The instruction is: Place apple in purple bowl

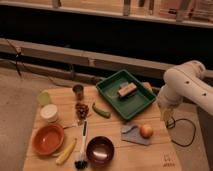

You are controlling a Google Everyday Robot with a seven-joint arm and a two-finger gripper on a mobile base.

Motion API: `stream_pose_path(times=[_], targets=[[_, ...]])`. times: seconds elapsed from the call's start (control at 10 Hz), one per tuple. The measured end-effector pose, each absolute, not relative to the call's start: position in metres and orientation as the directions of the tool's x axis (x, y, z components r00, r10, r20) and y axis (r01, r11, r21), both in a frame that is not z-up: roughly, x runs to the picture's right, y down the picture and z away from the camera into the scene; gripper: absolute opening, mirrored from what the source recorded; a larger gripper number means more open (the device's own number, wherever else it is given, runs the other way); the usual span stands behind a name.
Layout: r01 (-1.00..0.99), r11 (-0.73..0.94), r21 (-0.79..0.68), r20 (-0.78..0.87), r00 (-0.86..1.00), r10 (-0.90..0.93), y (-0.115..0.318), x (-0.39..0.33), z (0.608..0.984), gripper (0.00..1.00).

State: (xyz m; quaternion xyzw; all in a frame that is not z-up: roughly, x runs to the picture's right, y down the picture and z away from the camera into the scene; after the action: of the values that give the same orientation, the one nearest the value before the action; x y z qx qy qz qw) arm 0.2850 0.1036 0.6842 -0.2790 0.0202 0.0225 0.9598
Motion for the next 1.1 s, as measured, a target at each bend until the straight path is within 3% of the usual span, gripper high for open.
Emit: stream_pose_path(times=[0.2,0.5,0.6,1.1], targets=[[-0.055,0.843,-0.535,-0.051,0.998,0.032,0.104,0.285,0.684,0.68],[-0.057,0.846,-0.53,-0.043,0.998,0.041,0.124,0.293,0.693,0.95],[-0.059,0.847,-0.529,-0.044,0.998,0.042,0.127,0.295,0.694,0.99],[-0.042,0.85,-0.525,-0.012,0.999,0.042,0.125,0.292,0.704,1.0]])
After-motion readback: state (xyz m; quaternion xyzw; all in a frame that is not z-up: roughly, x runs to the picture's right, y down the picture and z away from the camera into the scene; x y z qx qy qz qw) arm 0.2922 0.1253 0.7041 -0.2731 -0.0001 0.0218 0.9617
